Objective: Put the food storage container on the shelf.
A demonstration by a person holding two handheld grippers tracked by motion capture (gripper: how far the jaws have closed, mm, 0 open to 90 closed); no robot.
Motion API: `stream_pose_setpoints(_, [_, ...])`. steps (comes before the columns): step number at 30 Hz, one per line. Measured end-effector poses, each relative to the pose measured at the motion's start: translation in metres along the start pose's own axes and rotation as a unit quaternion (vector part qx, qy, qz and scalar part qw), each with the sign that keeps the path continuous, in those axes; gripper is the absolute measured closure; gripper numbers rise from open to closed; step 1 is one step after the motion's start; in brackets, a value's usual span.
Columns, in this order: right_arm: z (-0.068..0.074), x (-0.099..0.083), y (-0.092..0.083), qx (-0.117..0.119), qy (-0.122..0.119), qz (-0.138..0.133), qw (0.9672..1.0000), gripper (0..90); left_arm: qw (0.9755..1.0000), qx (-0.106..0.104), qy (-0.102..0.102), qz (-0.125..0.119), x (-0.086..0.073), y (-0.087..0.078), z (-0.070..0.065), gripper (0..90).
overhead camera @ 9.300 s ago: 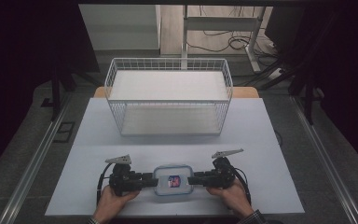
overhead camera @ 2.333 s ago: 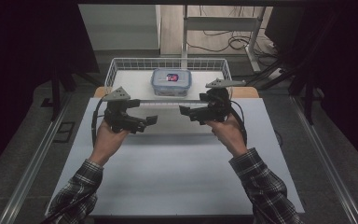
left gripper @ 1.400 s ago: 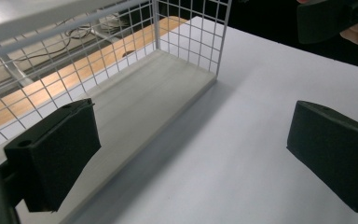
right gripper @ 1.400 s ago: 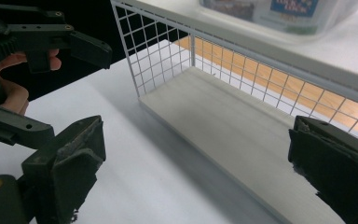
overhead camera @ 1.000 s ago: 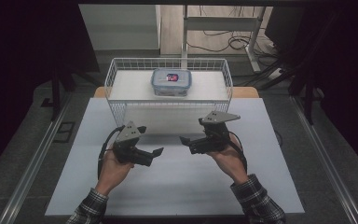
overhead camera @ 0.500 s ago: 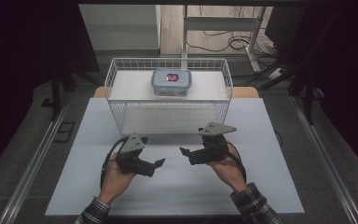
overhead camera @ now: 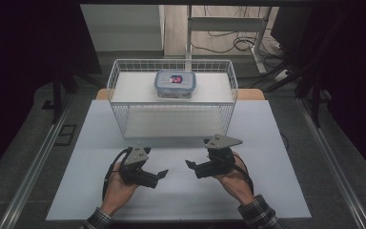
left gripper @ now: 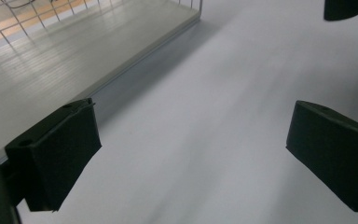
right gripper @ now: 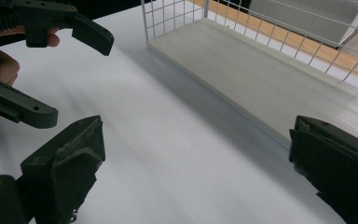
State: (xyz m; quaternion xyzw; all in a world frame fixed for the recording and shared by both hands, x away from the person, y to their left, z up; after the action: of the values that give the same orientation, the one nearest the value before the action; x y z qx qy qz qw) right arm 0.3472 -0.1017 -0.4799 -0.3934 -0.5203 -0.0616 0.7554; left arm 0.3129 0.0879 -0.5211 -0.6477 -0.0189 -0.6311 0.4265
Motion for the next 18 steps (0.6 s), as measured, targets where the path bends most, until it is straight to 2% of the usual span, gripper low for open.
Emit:
stream_pose_setpoints(9, [0.0, -0.015, -0.002, -0.003, -0.003, 0.002, 1.0, 2.9, 0.9999, 0.001, -0.013, 0.007, -0.016, -0.008, -0.006, 1.8])
stream_pose_setpoints(12, [-0.001, -0.023, -0.004, -0.01, -0.005, 0.005, 0.9999, 0.0, 0.9997, 0.007, -0.021, 0.007, -0.021, -0.013, -0.007, 1.6])
stream_pose_setpoints(18, [-0.001, -0.029, -0.011, -0.012, 0.0, 0.004, 0.9999, 0.0, 0.9995, 0.011, -0.028, 0.008, -0.027, -0.02, -0.009, 1.5])
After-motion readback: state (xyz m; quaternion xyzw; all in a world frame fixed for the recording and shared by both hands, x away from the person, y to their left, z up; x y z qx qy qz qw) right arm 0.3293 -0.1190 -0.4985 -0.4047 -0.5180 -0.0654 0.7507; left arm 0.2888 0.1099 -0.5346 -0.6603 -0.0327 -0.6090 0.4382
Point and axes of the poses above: each handheld gripper's, and its own axes: y roughly forward along the jaws, x roughly out of its top, z roughly to its left, the point moved 7 cm from there along y, roughly forward along the jaws, and after that the axes turned 12 degrees about y, right-handed, at the moved point
